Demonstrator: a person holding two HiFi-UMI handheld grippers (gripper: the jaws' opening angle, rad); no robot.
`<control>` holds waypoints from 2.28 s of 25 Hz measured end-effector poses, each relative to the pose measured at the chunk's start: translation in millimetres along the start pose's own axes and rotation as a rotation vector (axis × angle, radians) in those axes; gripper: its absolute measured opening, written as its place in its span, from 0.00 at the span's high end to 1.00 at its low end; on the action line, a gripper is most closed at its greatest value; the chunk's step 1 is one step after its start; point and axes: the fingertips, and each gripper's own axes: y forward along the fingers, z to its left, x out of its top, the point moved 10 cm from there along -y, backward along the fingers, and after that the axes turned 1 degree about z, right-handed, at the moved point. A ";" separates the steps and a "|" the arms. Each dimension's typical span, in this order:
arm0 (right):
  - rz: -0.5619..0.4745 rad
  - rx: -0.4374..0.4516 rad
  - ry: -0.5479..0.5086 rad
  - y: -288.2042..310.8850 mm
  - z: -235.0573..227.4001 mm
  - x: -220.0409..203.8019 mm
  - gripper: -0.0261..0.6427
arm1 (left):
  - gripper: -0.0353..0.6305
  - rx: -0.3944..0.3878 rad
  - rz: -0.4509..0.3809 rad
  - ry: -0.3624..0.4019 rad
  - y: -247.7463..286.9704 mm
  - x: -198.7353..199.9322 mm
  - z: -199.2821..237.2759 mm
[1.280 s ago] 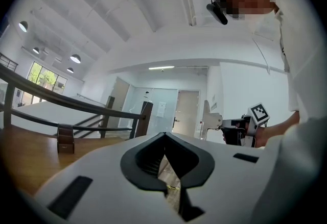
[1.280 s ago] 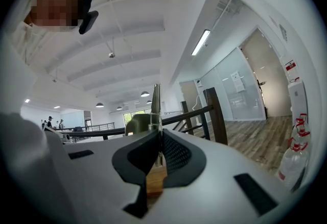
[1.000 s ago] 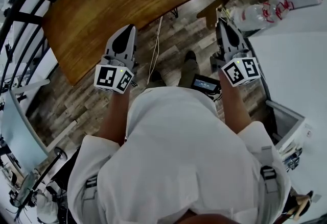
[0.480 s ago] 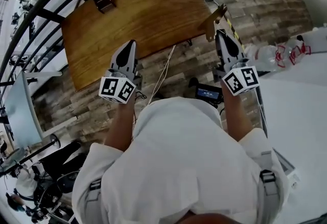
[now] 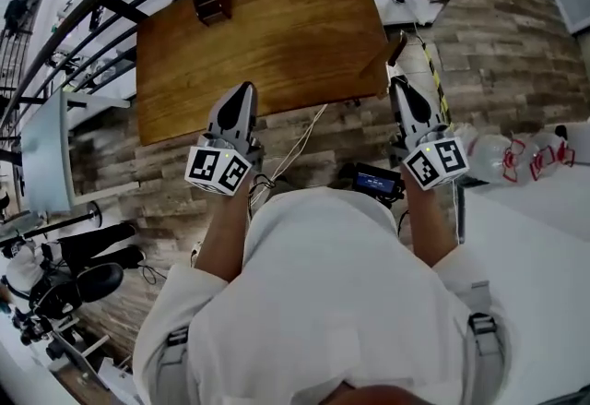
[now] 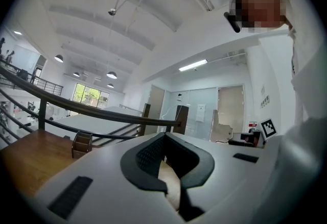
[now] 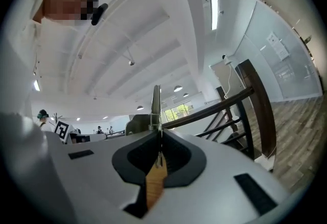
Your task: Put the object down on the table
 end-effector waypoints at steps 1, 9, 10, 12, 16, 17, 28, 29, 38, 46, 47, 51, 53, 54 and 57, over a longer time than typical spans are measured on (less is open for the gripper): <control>0.008 0.022 0.001 3.0 -5.7 -0.9 0.92 | 0.92 0.020 -0.001 -0.005 -0.9 -0.5 -2.8; 0.035 0.088 0.056 33.3 -20.8 -13.5 0.92 | 0.92 0.105 0.010 -0.004 -9.2 -4.8 -1.9; 0.044 0.097 0.052 37.6 -18.3 -13.8 0.92 | 0.92 0.112 0.004 -0.011 -8.7 -5.3 1.4; 0.061 0.112 0.036 46.3 -14.1 -13.5 0.92 | 0.92 0.118 -0.010 -0.023 -5.1 -5.8 9.5; 0.067 0.107 -0.001 61.1 -10.0 -2.8 0.92 | 0.92 0.101 -0.038 -0.037 7.6 -4.3 28.6; 0.067 0.100 -0.012 64.8 -10.0 1.0 0.92 | 0.92 0.096 -0.045 -0.043 11.3 -3.5 34.4; 0.047 0.044 -0.030 150.2 4.2 22.7 0.92 | 0.92 0.035 -0.118 -0.121 48.4 25.1 129.6; 0.046 0.041 -0.025 159.7 7.0 23.2 0.92 | 0.92 0.031 -0.119 -0.116 50.4 29.2 139.0; 0.069 0.001 -0.059 234.5 24.9 9.7 0.92 | 0.92 -0.008 -0.072 -0.037 66.5 36.4 212.6; 0.137 -0.026 -0.016 285.9 17.0 -13.9 0.92 | 0.92 0.012 -0.010 -0.106 75.6 8.1 261.7; 0.142 -0.020 -0.003 293.5 13.1 -17.7 0.92 | 0.92 0.016 -0.005 -0.105 79.1 6.1 264.7; 0.178 0.018 0.051 323.4 -0.4 -37.5 0.92 | 0.92 0.038 0.012 -0.102 89.0 -0.9 271.1; 0.198 0.035 0.052 338.1 -7.1 -46.4 0.92 | 0.92 0.049 0.018 -0.112 92.1 -3.4 272.0; 0.215 0.040 0.041 345.3 -10.3 -51.0 0.92 | 0.92 0.051 0.025 -0.117 93.5 -5.3 272.5; 0.279 0.022 0.025 364.1 -24.2 -68.3 0.92 | 0.92 0.053 0.057 -0.122 100.1 -12.1 276.8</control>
